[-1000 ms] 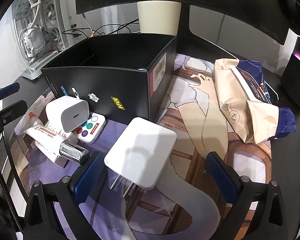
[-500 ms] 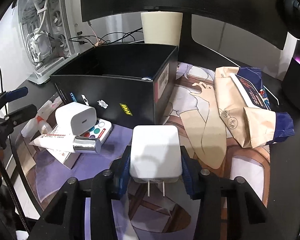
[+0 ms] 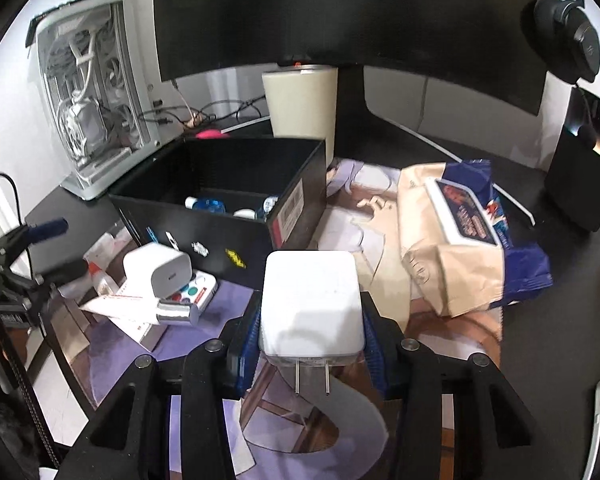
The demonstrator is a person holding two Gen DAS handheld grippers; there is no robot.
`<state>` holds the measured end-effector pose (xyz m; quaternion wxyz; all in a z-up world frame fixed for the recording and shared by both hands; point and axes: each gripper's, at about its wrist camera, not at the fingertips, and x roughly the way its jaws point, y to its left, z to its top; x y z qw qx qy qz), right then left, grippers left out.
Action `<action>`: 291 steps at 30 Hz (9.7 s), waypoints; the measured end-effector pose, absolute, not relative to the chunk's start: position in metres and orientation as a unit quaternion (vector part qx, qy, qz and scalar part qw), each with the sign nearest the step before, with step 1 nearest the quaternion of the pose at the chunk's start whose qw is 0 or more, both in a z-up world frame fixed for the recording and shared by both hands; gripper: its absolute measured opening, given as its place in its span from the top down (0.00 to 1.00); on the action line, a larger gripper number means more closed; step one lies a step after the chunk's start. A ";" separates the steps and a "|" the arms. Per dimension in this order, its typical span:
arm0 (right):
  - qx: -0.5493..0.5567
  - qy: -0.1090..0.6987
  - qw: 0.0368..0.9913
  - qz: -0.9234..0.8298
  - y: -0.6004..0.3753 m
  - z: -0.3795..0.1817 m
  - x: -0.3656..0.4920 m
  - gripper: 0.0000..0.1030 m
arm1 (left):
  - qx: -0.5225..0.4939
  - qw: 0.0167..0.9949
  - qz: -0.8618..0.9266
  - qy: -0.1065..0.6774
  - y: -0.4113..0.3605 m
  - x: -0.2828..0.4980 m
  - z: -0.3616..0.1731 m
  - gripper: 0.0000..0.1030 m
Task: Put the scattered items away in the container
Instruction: 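Lift the white power brick with the right gripper while the left gripper approaches the glue bottle, then grasp the orange-capped glue bottle with the left gripper and lift it, then carry the glue bottle and power brick over the black box with both grippers, then lower both items into the black box and open both grippers, then withdraw both grippers from the box and move the right gripper toward the white tube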
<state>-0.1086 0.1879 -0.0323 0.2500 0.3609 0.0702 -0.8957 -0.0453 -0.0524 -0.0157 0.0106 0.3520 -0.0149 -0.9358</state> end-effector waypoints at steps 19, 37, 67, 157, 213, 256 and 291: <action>0.344 0.054 0.256 -0.902 0.200 -0.017 -0.102 0.57 | 0.372 0.006 -0.928 -0.035 -0.049 -0.050 -0.037 0.00; 0.343 0.064 0.267 -0.898 0.193 -0.018 -0.098 0.57 | 0.392 -0.002 -0.920 0.017 -0.053 -0.061 -0.059 0.08; 0.333 0.071 0.282 -0.897 0.186 -0.012 -0.087 0.57 | 0.347 -0.052 -0.936 0.013 -0.060 -0.041 -0.024 0.95; 0.324 0.079 0.319 -0.887 0.175 -0.004 -0.081 0.57 | 0.344 -0.089 -0.934 -0.040 -0.047 -0.052 -0.021 0.80; 0.364 0.114 0.314 -0.870 0.098 0.007 -0.181 0.57 | 0.342 -0.118 -0.932 -0.012 -0.034 -0.179 0.024 0.80; 0.387 0.194 0.335 -0.837 0.103 -0.014 -0.159 0.57 | 0.377 -0.117 -0.919 -0.002 -0.016 -0.144 0.004 0.80; 0.295 0.160 0.342 -0.878 0.122 0.026 -0.098 0.01 | 0.278 0.009 -0.960 -0.010 -0.047 -0.061 0.034 0.00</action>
